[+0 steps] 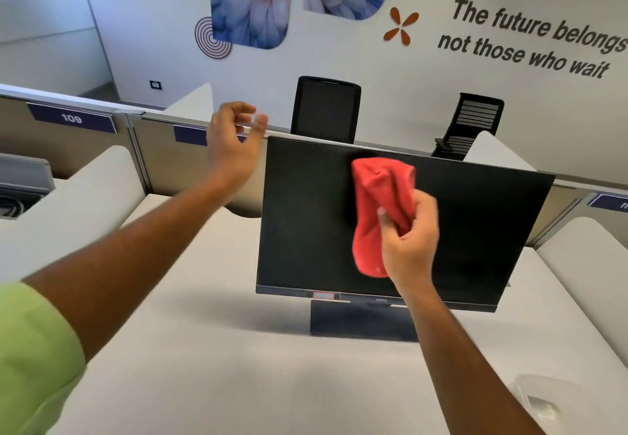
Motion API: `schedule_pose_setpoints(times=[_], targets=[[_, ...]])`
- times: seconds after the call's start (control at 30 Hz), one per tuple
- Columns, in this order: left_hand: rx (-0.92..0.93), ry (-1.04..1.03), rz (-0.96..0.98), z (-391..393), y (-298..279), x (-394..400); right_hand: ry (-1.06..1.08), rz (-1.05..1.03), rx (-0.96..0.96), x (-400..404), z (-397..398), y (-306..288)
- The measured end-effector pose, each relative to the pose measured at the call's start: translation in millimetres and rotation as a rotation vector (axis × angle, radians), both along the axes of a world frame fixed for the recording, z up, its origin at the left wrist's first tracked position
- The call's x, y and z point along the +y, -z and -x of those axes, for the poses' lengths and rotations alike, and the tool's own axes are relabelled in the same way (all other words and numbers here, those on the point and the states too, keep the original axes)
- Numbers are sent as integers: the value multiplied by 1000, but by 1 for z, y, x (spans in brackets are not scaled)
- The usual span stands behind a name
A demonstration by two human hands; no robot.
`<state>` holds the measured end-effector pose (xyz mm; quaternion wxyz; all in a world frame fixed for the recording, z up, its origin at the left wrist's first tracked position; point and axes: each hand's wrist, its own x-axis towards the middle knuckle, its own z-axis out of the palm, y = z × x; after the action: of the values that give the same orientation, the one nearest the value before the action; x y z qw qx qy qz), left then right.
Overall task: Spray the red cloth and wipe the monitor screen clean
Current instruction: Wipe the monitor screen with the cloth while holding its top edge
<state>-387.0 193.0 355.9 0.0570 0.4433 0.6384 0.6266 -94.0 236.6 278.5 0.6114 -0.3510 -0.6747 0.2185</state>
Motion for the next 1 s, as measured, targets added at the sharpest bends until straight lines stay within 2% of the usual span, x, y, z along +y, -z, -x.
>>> schedule_pose_setpoints(times=[0.1,0.17,0.27,0.4,0.57,0.7,0.8,1.0], targets=[[-325,342,185,19,-8,18,342,-240,9,20,-7,2],[-420,527,265,18,-4,24,469,-232,-16,35,-8,5],[-515,589,283,8,8,32,557,-161,-145,52,-1,12],[-588,531,242,4,14,37,548,-95,-209,56,20,21],[-610,568,245,10,11,37,586,-122,56,70,33,13],[-632,610,231,9,8,35,565,-65,174,66,48,5],[-638,628,228,9,7,38,514,-172,-16,54,74,2],[-587,736,237,21,15,41,274,-364,-340,20,143,14]])
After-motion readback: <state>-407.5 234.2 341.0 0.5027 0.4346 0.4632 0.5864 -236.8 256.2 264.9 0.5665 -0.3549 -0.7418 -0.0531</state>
